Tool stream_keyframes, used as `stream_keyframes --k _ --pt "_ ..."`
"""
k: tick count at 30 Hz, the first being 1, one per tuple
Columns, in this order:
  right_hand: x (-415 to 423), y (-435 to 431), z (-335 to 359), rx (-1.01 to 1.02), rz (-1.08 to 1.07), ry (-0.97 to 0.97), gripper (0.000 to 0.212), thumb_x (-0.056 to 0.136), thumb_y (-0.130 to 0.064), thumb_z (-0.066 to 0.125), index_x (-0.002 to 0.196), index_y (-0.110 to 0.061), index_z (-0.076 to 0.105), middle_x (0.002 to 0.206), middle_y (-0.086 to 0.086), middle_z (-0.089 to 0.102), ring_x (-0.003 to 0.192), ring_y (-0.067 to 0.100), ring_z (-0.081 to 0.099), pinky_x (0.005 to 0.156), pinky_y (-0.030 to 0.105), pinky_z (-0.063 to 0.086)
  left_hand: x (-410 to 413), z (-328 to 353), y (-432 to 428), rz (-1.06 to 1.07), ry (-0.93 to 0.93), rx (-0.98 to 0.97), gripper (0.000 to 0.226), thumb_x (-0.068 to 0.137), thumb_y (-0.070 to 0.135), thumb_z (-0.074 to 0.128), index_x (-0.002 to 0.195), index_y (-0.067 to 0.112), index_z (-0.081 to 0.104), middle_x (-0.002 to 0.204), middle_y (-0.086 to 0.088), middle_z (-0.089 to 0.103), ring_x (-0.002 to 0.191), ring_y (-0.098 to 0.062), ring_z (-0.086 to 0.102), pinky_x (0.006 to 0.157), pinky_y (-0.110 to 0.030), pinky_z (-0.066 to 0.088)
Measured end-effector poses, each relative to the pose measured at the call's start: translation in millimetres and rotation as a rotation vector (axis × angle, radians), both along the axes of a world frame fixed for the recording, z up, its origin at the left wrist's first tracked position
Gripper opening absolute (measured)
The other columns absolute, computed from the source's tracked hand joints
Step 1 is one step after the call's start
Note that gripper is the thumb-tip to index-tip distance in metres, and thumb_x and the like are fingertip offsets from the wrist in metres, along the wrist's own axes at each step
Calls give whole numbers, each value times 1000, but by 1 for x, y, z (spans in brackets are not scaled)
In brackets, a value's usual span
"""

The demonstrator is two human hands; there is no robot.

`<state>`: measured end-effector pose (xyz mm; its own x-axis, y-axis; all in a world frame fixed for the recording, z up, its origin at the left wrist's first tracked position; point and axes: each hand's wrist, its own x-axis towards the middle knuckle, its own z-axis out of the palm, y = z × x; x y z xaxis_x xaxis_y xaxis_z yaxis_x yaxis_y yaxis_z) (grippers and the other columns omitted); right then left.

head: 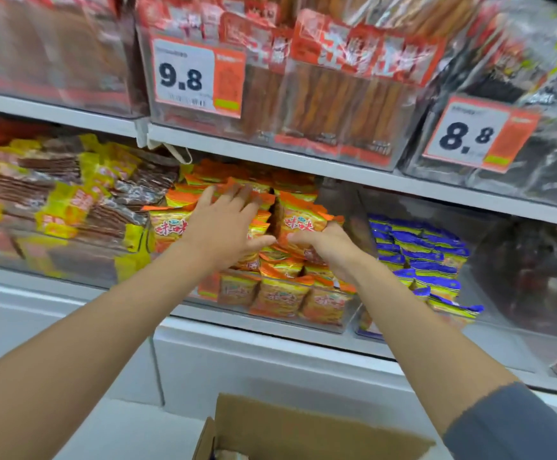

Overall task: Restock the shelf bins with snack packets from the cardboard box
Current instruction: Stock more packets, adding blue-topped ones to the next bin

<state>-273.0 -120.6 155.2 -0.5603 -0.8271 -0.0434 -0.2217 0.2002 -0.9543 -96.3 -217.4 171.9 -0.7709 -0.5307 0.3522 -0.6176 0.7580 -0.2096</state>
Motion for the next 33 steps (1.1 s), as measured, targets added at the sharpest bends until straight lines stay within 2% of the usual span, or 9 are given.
stream_keyframes --k 4,8,11,16,19,22,27,30,33 --pt "-1 0 -14 -171 -1 21 74 64 -31 90 128 -19 55 115 -2 70 103 14 68 91 38 55 -3 -6 -12 -7 -54 -29 100 74 80 -7 149 24 31 152 -7 39 143 -23 31 112 -48 17" --pt "-1 2 -14 -61 29 127 49 76 -41 81 115 -20 59 111 -3 69 105 15 65 93 37 53 -2 -7 -9 12 -49 -58 98 78 78 -8 140 22 43 126 -7 61 121 -26 51 106 -49 23" --pt "3 -2 -9 -15 52 350 69 69 -48 83 128 -24 55 119 -9 65 108 9 62 95 33 53 -2 -6 -7 27 -34 -68 101 76 77 -12 137 21 45 117 -7 64 113 -27 55 106 -49 24" --pt "21 11 -5 -160 -69 310 102 69 -34 87 147 -27 22 131 -12 43 120 5 44 97 22 39 -4 -7 -7 34 -3 -41 104 72 78 -19 147 27 33 144 -8 49 135 -27 41 113 -53 15" --pt "27 15 -5 -167 -101 271 92 84 -33 75 152 -30 13 141 -9 38 124 8 42 95 20 35 -3 -7 -7 28 -2 -13 103 72 78 -18 151 28 23 152 -12 37 143 -28 29 115 -57 9" --pt "26 10 -6 -177 -144 248 70 94 -28 62 151 -29 19 137 -5 47 108 11 57 78 14 48 -2 -2 -10 15 24 -25 99 75 73 -11 150 20 26 148 -10 43 142 -24 31 116 -57 7" --pt "29 4 -8 -101 -145 509 63 98 -35 54 152 -29 22 144 0 49 122 23 55 101 42 48 4 3 -18 -5 -65 -93 109 70 80 -20 140 27 45 141 -3 53 141 -21 34 115 -62 -1" --pt "33 -1 -8 -18 -77 579 57 103 -31 43 154 -26 19 157 1 30 141 20 34 112 35 32 7 0 -21 -21 -66 -118 112 70 79 -25 136 27 49 129 -3 61 133 -22 44 115 -62 4" --pt "36 3 -11 -144 -166 576 43 100 -27 50 142 -27 40 149 1 34 135 15 37 98 20 30 7 -5 -22 -42 -49 -121 107 77 77 -20 132 24 54 123 -5 64 128 -24 48 114 -61 9"
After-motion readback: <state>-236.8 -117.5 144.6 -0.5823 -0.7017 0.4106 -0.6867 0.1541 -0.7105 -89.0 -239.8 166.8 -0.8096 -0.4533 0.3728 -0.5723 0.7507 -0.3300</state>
